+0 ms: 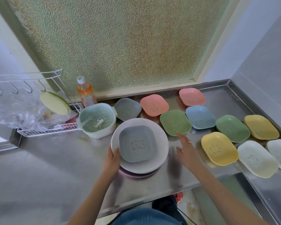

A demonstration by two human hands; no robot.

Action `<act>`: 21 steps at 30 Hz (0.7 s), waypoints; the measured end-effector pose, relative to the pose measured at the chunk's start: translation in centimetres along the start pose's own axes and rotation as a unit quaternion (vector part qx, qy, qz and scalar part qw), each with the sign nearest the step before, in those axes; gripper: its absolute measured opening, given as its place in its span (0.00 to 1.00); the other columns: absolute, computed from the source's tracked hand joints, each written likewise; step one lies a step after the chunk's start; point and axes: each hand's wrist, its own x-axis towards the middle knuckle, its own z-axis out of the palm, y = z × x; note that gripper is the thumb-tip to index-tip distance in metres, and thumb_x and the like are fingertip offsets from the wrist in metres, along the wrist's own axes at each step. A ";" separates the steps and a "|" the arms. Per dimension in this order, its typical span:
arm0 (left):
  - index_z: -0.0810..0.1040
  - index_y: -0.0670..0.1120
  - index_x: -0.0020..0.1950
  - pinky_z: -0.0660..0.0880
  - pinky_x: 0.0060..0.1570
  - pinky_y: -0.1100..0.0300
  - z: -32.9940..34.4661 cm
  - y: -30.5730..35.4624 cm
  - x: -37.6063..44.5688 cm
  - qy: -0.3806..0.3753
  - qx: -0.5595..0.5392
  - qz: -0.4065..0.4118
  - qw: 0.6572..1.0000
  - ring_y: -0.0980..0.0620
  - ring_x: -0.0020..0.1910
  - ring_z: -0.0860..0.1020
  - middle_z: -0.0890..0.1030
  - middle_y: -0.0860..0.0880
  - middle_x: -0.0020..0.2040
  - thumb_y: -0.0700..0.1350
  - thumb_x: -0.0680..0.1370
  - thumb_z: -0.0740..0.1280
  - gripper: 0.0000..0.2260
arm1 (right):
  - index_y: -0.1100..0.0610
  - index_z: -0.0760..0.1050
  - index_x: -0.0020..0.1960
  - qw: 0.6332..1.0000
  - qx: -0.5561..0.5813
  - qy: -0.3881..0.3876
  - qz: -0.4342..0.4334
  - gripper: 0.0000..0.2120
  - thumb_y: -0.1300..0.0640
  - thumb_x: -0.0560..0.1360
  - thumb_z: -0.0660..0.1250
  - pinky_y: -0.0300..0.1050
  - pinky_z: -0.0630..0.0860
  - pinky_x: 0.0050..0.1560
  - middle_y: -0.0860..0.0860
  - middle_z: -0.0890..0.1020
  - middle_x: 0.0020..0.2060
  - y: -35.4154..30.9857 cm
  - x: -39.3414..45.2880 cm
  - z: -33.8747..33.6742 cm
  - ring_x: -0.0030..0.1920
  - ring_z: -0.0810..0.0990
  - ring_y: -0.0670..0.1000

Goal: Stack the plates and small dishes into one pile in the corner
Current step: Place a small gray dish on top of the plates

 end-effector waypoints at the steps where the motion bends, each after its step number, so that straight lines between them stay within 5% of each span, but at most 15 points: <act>1: 0.63 0.46 0.73 0.65 0.55 0.59 0.1 0.1 -0.1 0.004 -0.012 -0.003 1.000 0.46 0.60 0.73 0.74 0.45 0.65 0.49 0.82 0.55 0.20 | 0.53 0.54 0.76 0.999 -0.007 -0.048 0.002 0.30 0.62 0.76 0.61 0.50 0.70 0.62 0.53 0.58 0.75 0.7 0.4 0.2 0.70 0.67 0.56; 5: 0.64 0.46 0.71 0.67 0.52 0.58 0.4 0.5 -0.9 0.024 -0.041 0.002 0.999 0.46 0.59 0.74 0.75 0.48 0.59 0.46 0.80 0.60 0.19 | 0.53 0.48 0.77 0.991 -0.042 -0.122 -0.023 0.36 0.67 0.74 0.60 0.50 0.69 0.63 0.51 0.50 0.77 2.0 2.0 1.1 0.70 0.67 0.55; 10: 0.67 0.44 0.71 0.62 0.71 0.51 0.4 0.3 -0.7 0.073 0.099 0.060 0.991 0.46 0.74 0.62 0.65 0.44 0.74 0.47 0.78 0.65 0.22 | 0.53 0.54 0.76 0.991 -0.049 -0.121 -0.020 0.34 0.67 0.73 0.60 0.52 0.66 0.67 0.55 0.57 0.75 2.0 3.7 1.8 0.70 0.65 0.58; 14: 0.79 0.43 0.60 0.58 0.71 0.53 0.7 0.3 -0.7 0.070 0.138 0.062 0.986 0.48 0.76 0.55 0.61 0.44 0.76 0.45 0.77 0.66 0.13 | 0.57 0.63 0.72 0.995 -0.062 -0.073 -0.006 0.27 0.66 0.74 0.61 0.53 0.71 0.59 0.62 0.73 0.62 2.4 4.4 2.0 0.60 0.73 0.63; 18: 0.83 0.45 0.52 0.57 0.73 0.52 0.2 -0.3 -0.8 0.076 0.115 0.070 0.988 0.50 0.77 0.54 0.63 0.46 0.75 0.46 0.76 0.67 0.09 | 0.56 0.79 0.50 0.991 -0.101 -0.086 -0.018 0.08 0.60 0.74 0.63 0.48 0.72 0.45 0.53 0.75 0.45 2.5 4.7 1.7 0.50 0.78 0.60; 21: 0.83 0.46 0.49 0.56 0.74 0.48 0.1 -0.3 -0.5 0.081 0.134 0.085 0.984 0.49 0.77 0.53 0.63 0.46 0.75 0.48 0.77 0.66 0.08 | 0.57 0.79 0.48 0.996 -0.071 -0.002 -0.056 0.07 0.59 0.75 0.62 0.48 0.73 0.41 0.53 0.79 0.45 1.4 4.9 1.0 0.46 0.79 0.58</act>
